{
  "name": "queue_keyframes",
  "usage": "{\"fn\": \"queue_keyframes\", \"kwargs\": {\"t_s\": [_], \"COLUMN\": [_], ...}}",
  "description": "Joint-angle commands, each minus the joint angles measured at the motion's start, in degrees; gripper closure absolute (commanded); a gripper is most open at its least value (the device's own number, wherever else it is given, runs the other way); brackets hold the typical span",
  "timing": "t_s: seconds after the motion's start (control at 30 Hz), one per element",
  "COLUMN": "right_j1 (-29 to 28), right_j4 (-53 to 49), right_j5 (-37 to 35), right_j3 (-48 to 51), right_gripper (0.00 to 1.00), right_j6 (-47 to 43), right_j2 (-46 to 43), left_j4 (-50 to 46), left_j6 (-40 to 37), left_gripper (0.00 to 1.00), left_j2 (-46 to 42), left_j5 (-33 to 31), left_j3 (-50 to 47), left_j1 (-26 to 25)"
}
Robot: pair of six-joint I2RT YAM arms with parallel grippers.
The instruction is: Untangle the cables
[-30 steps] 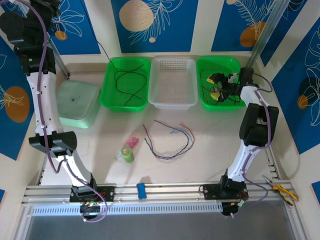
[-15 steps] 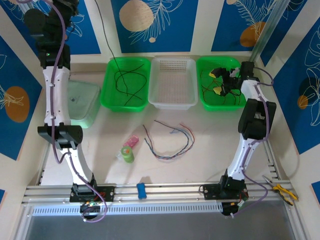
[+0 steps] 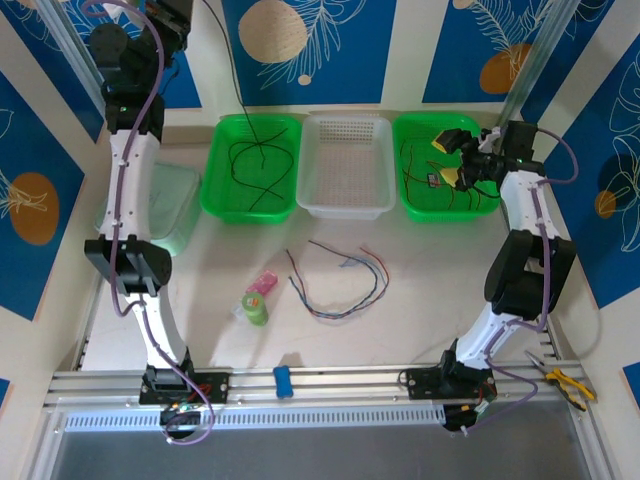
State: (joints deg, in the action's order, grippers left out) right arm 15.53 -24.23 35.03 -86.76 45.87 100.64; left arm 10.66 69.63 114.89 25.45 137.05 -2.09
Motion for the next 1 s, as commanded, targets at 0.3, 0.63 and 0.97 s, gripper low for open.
{"fn": "queue_keyframes", "kwargs": {"t_s": [0.3, 0.63, 0.97], "right_j1": [-3.4, -7.6, -9.2], "right_j4": [-3.1, -2.8, -4.5], "right_j5": [4.6, 3.6, 1.0], "right_j3": [6.2, 18.0, 24.5], "right_gripper": [0.08, 0.08, 0.08], "right_j6": [-2.9, -3.6, -3.9], "right_j2": [-9.2, -19.0, -25.2], "left_j4": [-29.0, -35.4, -45.2], "left_j6": [-32.1, -39.1, -47.4], "left_gripper": [1.00, 1.00, 1.00], "left_j2": [-5.1, -0.1, 13.2], "left_j5": [-15.6, -20.7, -25.4], "left_j3": [-21.4, -31.7, -23.3], "left_j1": [-4.9, -7.9, -11.0]}}
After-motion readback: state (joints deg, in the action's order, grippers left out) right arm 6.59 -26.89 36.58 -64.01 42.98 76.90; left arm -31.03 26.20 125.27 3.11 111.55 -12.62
